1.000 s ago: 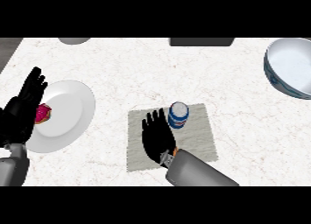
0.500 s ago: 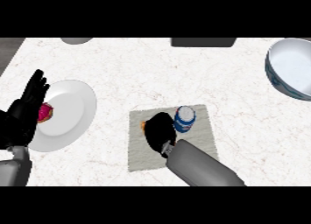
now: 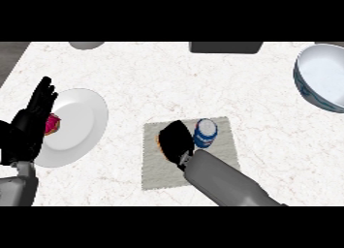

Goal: Pick the croissant from the placemat and place it in the bowl

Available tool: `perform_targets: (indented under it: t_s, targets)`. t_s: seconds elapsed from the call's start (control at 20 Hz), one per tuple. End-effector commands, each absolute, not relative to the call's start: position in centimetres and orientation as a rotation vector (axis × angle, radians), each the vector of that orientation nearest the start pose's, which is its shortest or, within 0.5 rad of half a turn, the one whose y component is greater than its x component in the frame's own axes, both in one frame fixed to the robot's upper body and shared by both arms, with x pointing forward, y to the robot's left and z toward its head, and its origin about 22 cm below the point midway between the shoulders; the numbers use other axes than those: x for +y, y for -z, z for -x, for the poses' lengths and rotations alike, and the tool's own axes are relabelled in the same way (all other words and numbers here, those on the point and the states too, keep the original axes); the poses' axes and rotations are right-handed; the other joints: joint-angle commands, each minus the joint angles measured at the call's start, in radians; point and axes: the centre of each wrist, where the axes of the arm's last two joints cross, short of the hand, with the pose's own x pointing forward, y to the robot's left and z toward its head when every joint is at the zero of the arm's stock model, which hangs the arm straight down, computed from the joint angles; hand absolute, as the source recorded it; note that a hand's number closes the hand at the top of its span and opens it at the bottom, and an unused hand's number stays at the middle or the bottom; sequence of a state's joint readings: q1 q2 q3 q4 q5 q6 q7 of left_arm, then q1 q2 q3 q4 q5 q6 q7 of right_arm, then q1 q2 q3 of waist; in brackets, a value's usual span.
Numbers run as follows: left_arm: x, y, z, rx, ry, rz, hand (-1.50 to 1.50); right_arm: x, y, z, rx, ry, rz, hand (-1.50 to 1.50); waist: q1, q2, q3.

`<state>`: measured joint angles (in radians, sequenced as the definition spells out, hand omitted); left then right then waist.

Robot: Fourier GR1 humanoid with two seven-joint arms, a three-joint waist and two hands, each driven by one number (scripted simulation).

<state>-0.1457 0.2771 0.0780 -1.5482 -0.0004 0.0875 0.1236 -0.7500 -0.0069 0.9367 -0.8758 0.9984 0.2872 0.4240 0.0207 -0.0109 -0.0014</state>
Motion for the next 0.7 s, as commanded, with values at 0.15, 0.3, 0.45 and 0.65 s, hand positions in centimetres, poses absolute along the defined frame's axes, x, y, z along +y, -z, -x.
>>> perform_targets:
  t_s: [0.15,0.3,0.45,0.65]
  targets:
    - [30.9,-6.4,-27.1,-1.580,0.068,-0.352,0.00,-12.8,0.1,-35.4,-1.045,-1.572,0.857,1.50,-0.032,0.015,0.004]
    - [31.1,-5.7,-26.7,-1.569,0.055,-0.342,0.00,-18.7,-3.4,-38.2,-1.096,-1.284,0.825,1.50,-0.043,0.014,0.004]
    - [31.9,-6.5,-27.8,-1.559,0.060,-0.352,0.00,-22.3,-4.8,-38.5,-1.126,-1.256,0.849,1.50,-0.036,0.011,0.002]
    - [30.5,-4.7,-26.7,-1.557,0.045,-0.347,0.00,-23.9,-8.5,-37.5,-1.224,-1.210,0.975,1.50,-0.047,0.001,0.001]
